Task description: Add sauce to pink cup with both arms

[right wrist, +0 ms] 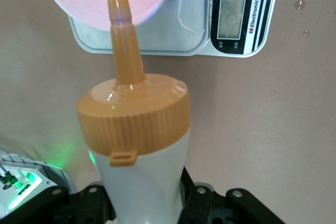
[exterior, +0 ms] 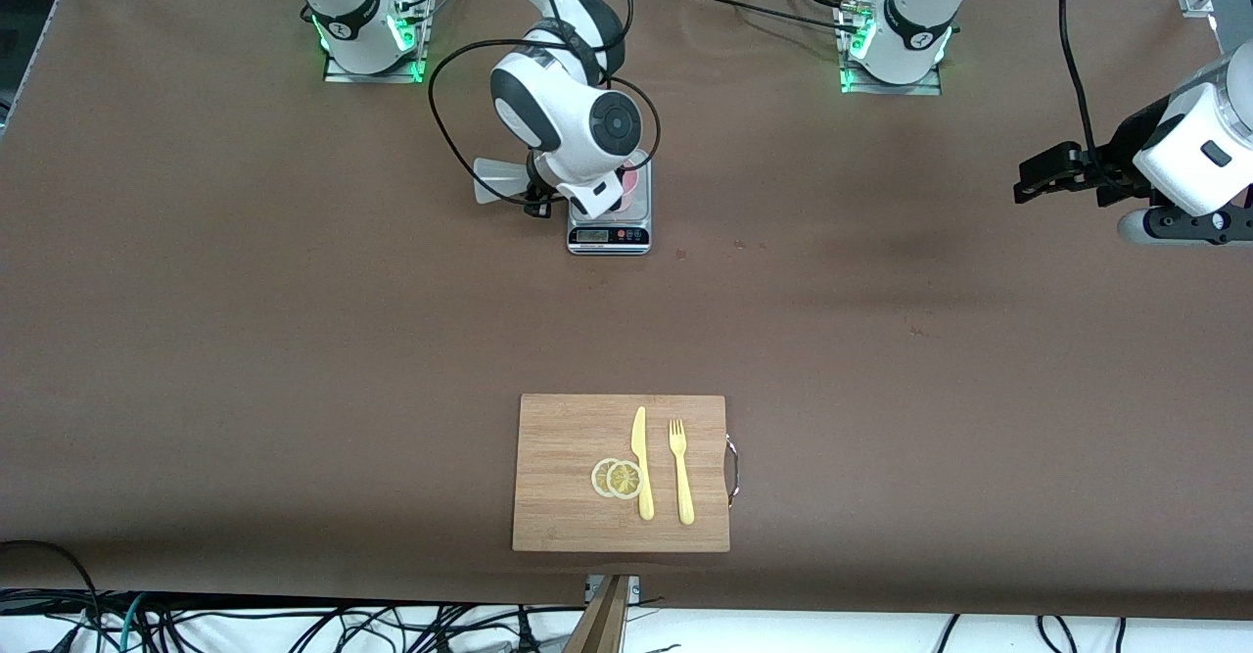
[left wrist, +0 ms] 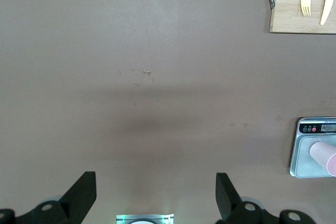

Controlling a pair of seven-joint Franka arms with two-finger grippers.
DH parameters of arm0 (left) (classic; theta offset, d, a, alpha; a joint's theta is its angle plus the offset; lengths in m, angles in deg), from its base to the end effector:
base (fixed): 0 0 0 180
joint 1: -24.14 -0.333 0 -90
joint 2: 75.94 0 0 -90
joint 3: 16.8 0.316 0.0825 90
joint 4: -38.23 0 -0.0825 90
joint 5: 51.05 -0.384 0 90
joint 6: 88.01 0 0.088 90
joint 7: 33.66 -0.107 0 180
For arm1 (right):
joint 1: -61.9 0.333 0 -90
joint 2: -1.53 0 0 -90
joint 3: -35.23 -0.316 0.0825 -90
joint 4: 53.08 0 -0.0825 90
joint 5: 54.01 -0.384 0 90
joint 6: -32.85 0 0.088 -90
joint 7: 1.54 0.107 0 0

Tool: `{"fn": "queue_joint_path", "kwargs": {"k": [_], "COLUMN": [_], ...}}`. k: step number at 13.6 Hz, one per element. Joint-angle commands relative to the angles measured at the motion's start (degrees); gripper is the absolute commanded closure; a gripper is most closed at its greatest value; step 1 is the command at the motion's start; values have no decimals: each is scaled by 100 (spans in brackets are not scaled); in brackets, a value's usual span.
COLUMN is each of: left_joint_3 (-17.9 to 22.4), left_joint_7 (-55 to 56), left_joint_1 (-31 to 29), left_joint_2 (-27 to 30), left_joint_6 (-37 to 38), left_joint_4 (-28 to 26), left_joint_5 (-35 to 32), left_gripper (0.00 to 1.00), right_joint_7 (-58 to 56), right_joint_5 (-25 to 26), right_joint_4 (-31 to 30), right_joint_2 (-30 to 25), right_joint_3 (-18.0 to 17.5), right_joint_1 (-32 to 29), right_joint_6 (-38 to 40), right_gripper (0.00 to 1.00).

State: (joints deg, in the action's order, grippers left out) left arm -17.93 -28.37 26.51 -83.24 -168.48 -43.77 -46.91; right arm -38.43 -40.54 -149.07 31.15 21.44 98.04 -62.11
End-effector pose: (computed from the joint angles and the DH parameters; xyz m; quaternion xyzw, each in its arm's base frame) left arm 0.5739 -0.0430 0.6042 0.9963 0.0123 -0.0795 0.0312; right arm 0.4204 0.4444 0.2810 0.6733 0.6924 -0.2472 0.0782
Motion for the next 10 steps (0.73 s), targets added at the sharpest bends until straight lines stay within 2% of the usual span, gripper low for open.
{"fn": "queue_joint_path", "kwargs": {"k": [1,7,10], "left_joint_3": [-2,-2,-2], "left_joint_7": [-116,-116,-116], "left_joint_1": [9,9,9], "left_joint_2": [18,18,18], "left_joint_6": [32,32,32], "left_joint_4": [17,17,17], "left_joint_5": [-97,-97,-97], "left_gripper": [0,0,0], "right_joint_7": [191,-150,-799], "right_joint_5": [270,139,-511], "right_joint_4": [168,283,231], "right_joint_2": [53,9,-148], "right_joint_3": [-62,-106,-19], "right_joint_1": [42,-212,-467], "right_joint_6": [196,215,-101], "right_gripper": [100,100,100]}}
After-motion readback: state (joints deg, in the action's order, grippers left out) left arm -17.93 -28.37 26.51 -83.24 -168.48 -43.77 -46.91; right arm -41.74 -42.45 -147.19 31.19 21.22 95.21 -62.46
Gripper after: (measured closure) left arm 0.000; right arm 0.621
